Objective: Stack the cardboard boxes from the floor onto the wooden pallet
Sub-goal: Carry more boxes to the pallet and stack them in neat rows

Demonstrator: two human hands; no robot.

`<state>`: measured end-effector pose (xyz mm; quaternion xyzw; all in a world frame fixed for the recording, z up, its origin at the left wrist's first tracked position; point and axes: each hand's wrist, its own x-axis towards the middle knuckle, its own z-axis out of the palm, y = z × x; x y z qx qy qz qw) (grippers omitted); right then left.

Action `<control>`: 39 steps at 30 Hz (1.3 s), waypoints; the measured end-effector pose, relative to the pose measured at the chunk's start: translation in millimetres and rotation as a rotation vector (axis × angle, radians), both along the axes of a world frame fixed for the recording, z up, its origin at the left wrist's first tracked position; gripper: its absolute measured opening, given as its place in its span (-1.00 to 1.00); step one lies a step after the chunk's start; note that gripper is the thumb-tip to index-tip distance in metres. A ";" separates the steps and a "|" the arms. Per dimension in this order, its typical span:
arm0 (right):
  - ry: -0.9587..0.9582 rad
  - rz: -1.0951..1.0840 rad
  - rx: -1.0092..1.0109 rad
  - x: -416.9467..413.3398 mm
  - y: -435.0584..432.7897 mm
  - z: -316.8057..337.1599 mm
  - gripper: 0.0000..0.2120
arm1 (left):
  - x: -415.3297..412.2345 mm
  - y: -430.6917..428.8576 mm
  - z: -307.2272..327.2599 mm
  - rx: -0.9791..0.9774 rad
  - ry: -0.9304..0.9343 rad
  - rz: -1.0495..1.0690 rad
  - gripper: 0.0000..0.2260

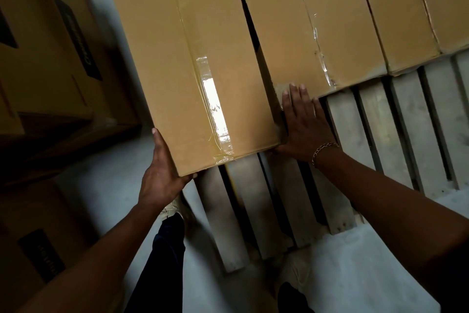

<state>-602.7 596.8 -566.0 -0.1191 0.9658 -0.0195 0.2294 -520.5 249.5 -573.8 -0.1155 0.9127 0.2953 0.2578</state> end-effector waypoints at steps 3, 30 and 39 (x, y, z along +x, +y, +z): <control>0.025 0.008 -0.005 -1.7 2.2 0.5 0.27 | -2.3 1.8 0.9 0.018 0.004 0.020 0.30; 0.129 -0.030 0.012 -28.5 -1.5 -4.7 0.01 | -47.3 6.0 -8.8 0.113 0.022 0.095 0.31; 0.091 -0.038 -0.012 -41.4 -5.7 -4.8 0.20 | -53.2 0.4 -13.1 0.120 0.010 0.082 0.34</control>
